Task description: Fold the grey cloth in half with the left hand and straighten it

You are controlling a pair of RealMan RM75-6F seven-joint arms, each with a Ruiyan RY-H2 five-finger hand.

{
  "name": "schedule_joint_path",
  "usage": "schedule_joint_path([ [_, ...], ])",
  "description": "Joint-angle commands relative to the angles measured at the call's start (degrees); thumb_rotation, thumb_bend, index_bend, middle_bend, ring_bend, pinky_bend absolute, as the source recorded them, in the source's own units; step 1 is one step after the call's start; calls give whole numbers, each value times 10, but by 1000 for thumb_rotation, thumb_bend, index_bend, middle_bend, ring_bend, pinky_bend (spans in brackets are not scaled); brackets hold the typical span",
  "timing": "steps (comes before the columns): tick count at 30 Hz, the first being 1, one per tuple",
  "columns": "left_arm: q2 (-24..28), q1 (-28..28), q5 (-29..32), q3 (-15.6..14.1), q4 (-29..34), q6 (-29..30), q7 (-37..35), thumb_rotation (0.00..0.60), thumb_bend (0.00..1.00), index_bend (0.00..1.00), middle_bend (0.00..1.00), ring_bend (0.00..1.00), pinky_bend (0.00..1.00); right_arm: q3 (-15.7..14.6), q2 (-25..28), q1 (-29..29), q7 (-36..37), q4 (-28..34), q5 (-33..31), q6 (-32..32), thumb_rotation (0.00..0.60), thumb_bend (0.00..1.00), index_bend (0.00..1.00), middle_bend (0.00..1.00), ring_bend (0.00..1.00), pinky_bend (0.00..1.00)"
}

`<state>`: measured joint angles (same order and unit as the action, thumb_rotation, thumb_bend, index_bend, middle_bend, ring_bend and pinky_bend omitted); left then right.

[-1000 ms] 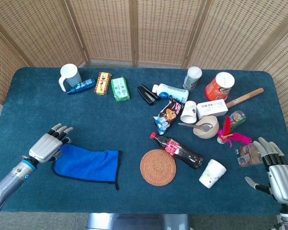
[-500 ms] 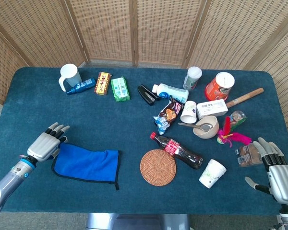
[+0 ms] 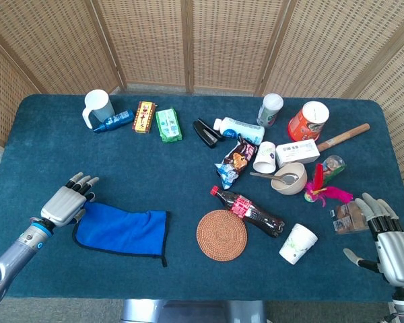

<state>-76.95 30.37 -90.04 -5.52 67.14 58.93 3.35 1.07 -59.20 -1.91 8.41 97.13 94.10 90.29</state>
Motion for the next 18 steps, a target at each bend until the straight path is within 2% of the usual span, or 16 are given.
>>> schedule_joint_path([
  [1, 0, -1, 0, 1, -1, 1, 3, 600, 519, 469, 0, 0, 48, 0, 0, 0, -1, 0, 0, 0, 600, 128, 4, 0, 0, 123],
  [18, -6, 2, 13, 12, -2, -11, 32, 600, 562, 525, 0, 0, 54, -1, -1, -2, 0, 0, 0, -4, 600, 127, 4, 0, 0, 123],
])
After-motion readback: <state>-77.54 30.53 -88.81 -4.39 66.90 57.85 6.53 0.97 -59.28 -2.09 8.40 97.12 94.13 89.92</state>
